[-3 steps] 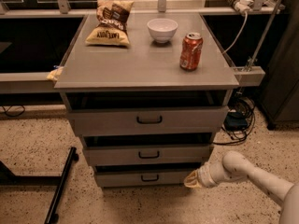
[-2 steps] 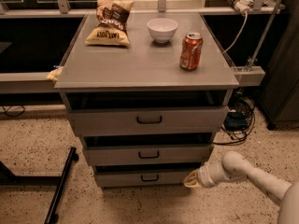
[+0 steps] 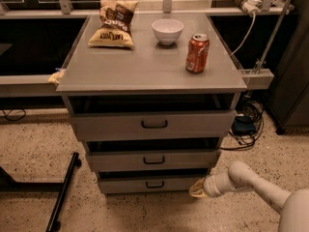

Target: Open bottom drawer

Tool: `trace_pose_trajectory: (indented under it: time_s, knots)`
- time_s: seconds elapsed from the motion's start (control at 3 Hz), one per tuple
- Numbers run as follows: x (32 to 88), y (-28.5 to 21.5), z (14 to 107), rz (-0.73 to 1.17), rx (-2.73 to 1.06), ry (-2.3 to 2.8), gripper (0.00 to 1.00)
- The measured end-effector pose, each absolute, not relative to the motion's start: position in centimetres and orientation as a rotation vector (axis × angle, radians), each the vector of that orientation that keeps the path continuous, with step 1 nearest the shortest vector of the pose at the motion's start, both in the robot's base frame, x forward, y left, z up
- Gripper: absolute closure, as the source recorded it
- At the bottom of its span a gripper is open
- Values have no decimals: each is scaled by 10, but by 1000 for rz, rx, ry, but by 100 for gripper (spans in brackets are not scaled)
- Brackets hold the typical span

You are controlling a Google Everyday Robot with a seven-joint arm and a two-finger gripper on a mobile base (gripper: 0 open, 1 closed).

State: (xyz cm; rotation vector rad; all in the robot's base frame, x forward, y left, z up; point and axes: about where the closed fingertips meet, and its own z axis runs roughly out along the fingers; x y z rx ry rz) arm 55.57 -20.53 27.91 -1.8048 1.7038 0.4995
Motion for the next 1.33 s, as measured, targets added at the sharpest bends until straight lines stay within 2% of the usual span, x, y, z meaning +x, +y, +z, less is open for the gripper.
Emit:
trace_pose_trajectory:
  time_s: [0.33, 0.67, 1.33]
  knots:
    - [560, -203, 263, 484, -1802, 1674, 12]
    - [563, -201, 256, 461, -1796, 1642, 0]
    - [581, -197, 242, 409, -1810, 1611, 0]
